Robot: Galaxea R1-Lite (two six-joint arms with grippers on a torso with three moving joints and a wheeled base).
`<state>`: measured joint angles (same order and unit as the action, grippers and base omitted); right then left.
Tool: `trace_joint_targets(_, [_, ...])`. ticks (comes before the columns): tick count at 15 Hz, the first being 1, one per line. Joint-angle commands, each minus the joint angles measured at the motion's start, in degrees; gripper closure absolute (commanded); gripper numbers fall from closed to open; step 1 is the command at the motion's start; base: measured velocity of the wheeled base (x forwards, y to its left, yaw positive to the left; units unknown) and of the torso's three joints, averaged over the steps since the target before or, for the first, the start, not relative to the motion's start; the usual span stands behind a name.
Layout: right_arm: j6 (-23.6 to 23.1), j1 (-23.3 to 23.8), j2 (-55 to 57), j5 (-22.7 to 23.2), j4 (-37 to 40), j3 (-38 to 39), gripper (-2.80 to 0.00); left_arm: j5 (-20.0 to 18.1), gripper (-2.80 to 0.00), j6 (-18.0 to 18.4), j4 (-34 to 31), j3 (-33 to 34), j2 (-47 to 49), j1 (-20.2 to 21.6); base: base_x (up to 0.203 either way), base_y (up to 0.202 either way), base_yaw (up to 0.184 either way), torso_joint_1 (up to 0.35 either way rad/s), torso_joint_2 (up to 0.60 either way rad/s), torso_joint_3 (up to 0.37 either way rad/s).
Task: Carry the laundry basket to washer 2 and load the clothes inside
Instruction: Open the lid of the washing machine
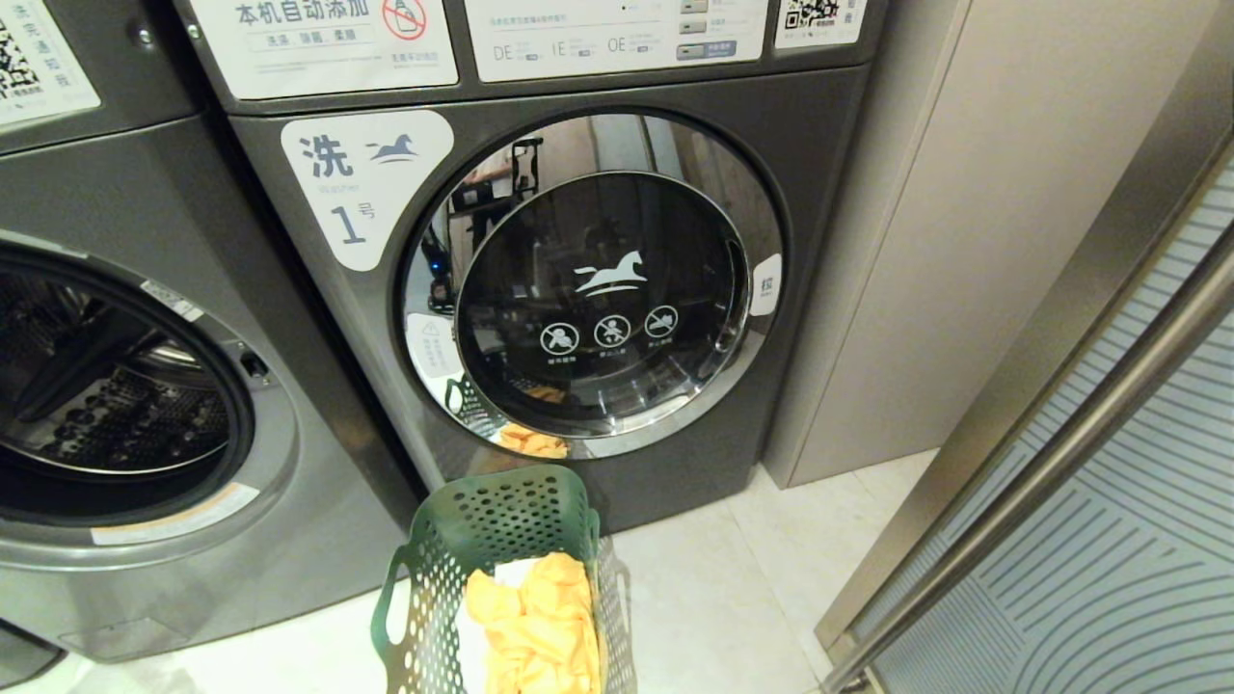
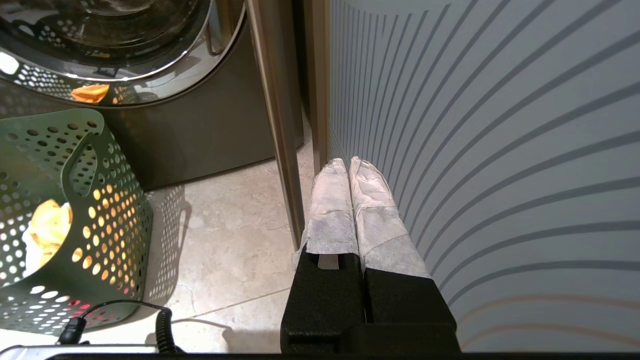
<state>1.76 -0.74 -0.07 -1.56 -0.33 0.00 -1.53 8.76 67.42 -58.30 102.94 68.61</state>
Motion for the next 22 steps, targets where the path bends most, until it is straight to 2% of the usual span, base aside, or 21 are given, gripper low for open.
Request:
trace_joint_targets(1, [0.1, 0.0, 0.1, 0.0, 0.0, 0.0, 0.0, -9.7, 0.0, -4.8, 1.9, 5.1, -4.5, -0.3, 0.0, 0.0, 0.0, 0.0, 0.0, 0.0])
trace_joint_targets(2, [0.0, 0.0, 0.1, 0.0, 0.0, 0.0, 0.0, -17.4, 0.0, -8.8, 4.6, 6.2, -5.1, -0.4, 0.0, 0.0, 0.0, 0.0, 0.0, 0.0])
trace_joint_targets(3, [0.0, 0.0, 0.1, 0.0, 0.0, 0.0, 0.0, -21.6, 0.0, -13.2, 9.3, 7.7, -5.1, -0.3, 0.0, 0.0, 0.0, 0.0, 0.0, 0.0])
trace_joint_targets(4, [0.0, 0.0, 0.1, 0.0, 0.0, 0.0, 0.0, -23.7, 0.0, -16.8, 12.4, 9.0, -4.9, -0.3, 0.0, 0.0, 0.0, 0.0, 0.0, 0.0])
trace_joint_targets(7, [0.0, 0.0, 0.1, 0.0, 0.0, 0.0, 0.0, -26.8, 0.0, -21.5, 13.6, 8.2, -4.5, -2.2, 0.0, 0.0, 0.0, 0.0, 0.0, 0.0])
trace_joint_targets(10, [0.0, 0.0, 0.1, 0.0, 0.0, 0.0, 0.0, -27.0, 0.0, -24.9, 13.8, 10.0, -6.8, -6.0, 0.0, 0.0, 0.0, 0.0, 0.0, 0.0])
trace_joint_targets(12, [0.0, 0.0, 0.1, 0.0, 0.0, 0.0, 0.0, -27.0, 0.0, -27.8, 13.4, 11.1, -8.9, -10.0, 0.0, 0.0, 0.0, 0.0, 0.0, 0.0])
trace_joint_targets(19, [0.0, 0.0, 0.1, 0.0, 0.0, 0.0, 0.0, -27.0, 0.0, -28.2, 9.7, 18.5, -16.8, -26.9, 0.0, 0.0, 0.0, 0.0, 0.0, 0.0])
trace_joint_targets(22, [0.0, 0.0, 0.1, 0.0, 0.0, 0.0, 0.0, -27.0, 0.0, -25.1, 9.7, 21.5, -18.1, -29.6, 0.0, 0.0, 0.0, 0.0, 0.0, 0.0])
